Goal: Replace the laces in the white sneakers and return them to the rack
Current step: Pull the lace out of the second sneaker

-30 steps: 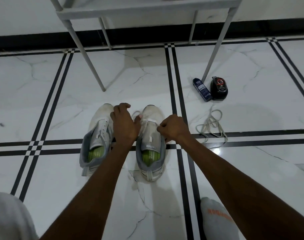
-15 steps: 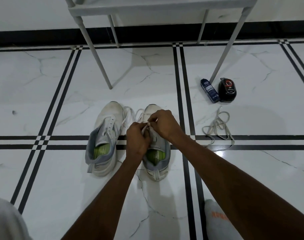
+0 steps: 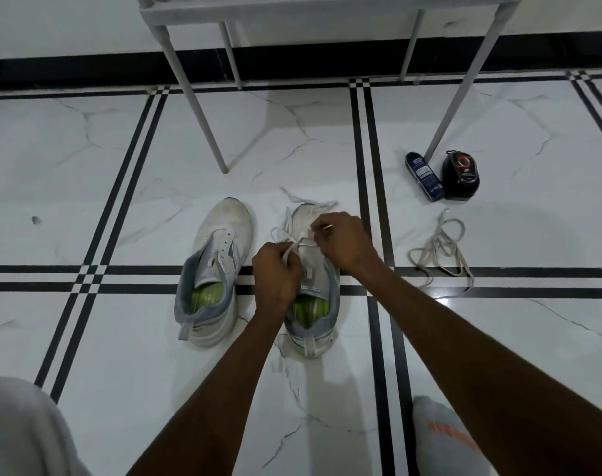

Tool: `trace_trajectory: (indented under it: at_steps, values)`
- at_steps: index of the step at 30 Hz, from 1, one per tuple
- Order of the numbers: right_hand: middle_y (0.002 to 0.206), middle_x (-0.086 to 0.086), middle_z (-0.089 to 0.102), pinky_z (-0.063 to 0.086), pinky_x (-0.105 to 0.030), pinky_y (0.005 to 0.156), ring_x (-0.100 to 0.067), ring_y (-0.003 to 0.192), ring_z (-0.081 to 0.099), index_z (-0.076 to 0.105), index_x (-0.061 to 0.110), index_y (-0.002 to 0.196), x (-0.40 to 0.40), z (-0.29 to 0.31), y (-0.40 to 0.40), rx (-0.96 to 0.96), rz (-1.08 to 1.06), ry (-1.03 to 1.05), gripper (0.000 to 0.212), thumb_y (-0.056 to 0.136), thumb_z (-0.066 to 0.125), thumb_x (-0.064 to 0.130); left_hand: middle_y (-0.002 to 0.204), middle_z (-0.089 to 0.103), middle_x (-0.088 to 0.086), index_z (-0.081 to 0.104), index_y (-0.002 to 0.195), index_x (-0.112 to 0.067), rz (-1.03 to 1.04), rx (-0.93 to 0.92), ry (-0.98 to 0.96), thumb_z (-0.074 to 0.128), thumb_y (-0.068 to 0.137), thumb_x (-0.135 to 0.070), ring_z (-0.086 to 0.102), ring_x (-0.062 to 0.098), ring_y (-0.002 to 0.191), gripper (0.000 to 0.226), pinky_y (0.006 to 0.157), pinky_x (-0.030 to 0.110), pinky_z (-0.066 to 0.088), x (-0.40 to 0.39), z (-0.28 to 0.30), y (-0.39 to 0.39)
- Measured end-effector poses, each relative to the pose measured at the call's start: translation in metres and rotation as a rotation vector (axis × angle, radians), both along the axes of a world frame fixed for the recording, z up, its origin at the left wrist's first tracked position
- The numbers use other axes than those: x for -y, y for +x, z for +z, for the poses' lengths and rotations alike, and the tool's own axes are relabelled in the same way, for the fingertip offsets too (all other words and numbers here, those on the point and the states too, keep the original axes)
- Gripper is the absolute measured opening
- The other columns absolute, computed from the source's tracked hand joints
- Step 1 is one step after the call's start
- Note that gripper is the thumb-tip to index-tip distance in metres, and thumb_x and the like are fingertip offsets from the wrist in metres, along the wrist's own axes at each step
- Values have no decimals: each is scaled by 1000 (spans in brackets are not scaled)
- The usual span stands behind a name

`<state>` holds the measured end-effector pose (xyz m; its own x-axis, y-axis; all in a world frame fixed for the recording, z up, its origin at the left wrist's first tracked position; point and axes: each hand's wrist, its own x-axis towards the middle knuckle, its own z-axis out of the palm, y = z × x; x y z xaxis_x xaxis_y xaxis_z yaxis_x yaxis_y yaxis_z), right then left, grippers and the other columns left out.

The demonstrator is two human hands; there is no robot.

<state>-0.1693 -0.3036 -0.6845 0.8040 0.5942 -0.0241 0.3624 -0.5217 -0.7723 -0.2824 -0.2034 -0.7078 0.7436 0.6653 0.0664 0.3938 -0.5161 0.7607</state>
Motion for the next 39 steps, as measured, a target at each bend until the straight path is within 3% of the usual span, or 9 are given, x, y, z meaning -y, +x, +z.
trace_trajectory:
  at_steps: [6,9,15,22,26,31,34,36,39]
  values:
    - [95,-8,64,31,-19,68,-21,91,61,71,1,96,-27,-23,-8,83,114,-342,18,95,61,15,97,74,14,78,104,-5,12,-20,-50,63,91,-9,68,26,92,19,81,23,43,0,-2,-1]
    - [114,-12,63,40,-27,87,-25,107,60,67,2,110,-24,-19,-6,185,209,-413,22,98,52,12,88,73,14,78,98,-3,7,-12,-15,61,92,-7,66,25,84,18,75,24,44,-2,-1,-5]
    - [80,-7,67,55,-21,71,-18,76,68,71,5,87,49,32,78,147,-819,134,19,95,54,7,66,61,13,69,74,-1,29,-42,-50,60,90,-5,56,16,61,19,59,26,36,-12,-1,-9]
    - [88,-8,76,58,-37,78,-18,77,70,78,4,86,-9,9,-4,-5,-9,-74,8,83,71,7,73,64,9,74,83,-4,14,-56,-25,60,87,-5,57,21,70,15,64,29,37,-1,-1,-4]
    - [79,-6,56,31,-26,65,-15,75,52,66,6,70,-19,-8,-19,141,111,-277,19,86,69,16,88,70,15,77,97,-4,-3,-76,-38,60,90,-9,64,30,85,19,75,31,44,-2,-4,-5]
    - [86,-11,61,33,-29,65,-25,80,59,63,6,77,-22,-16,-17,309,192,-286,17,91,56,13,95,69,20,75,101,1,1,-65,-8,60,92,-7,64,33,93,18,79,27,40,-4,-2,-9]
    - [81,-12,72,37,-9,63,-15,67,62,75,3,85,6,-6,23,225,-310,-130,22,95,57,12,98,70,20,74,102,2,33,-62,-27,60,93,-6,65,31,95,18,85,27,46,-9,-1,-14]
    - [79,-12,73,55,-22,69,-22,71,70,75,3,85,36,7,59,93,-719,28,19,91,62,16,114,69,21,70,119,4,80,-89,-67,60,94,-7,64,30,109,28,92,17,39,-10,1,-16]
    - [76,-13,73,62,-40,70,-22,65,71,75,5,81,48,22,71,-44,-704,124,12,86,68,14,116,69,20,69,122,3,86,-112,-63,61,94,-8,65,31,110,32,88,15,37,-10,-1,-16]
